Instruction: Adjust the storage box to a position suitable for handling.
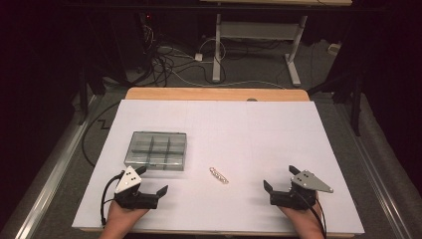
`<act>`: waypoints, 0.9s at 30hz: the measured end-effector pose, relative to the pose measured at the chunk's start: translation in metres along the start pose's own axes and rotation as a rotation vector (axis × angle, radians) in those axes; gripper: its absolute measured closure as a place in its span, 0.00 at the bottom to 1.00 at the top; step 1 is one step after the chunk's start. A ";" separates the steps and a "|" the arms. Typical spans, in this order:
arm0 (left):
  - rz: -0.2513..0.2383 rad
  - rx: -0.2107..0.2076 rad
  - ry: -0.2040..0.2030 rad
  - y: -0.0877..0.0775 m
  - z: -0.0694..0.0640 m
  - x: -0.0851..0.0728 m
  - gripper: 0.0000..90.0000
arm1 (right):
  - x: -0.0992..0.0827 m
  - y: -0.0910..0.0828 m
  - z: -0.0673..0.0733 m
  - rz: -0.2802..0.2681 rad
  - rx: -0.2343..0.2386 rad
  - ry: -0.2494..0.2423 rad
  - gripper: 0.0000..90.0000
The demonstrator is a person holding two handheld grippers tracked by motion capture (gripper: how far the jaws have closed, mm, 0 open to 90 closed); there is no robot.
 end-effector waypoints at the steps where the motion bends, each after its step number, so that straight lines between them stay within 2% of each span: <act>1: -0.003 -0.004 -0.001 0.000 0.000 0.000 0.00 | -0.001 0.001 0.000 0.028 0.009 0.001 0.00; 4: -0.011 -0.011 -0.014 -0.001 0.001 0.000 0.00 | -0.003 0.002 0.002 0.055 0.033 -0.007 0.01; 13: -0.007 -0.018 -0.005 0.000 0.000 0.000 0.00 | -0.009 -0.002 0.014 0.122 0.105 -0.023 0.06; 18: 0.000 -0.016 0.002 0.000 -0.001 0.000 0.00 | -0.007 -0.003 0.019 0.114 0.118 -0.029 0.10; 27: 0.000 -0.019 0.007 0.000 -0.001 0.000 0.00 | -0.003 -0.003 0.043 0.102 0.193 -0.059 0.29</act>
Point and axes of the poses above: each handheld gripper's, and its own axes: y roughly forward along the jaws, x roughly out of its top, z roughly to its left, the point moved 9 cm from there along y, roughly forward along the jaws, and after that the axes turned 12 degrees about -x, right-handed, at the moved point
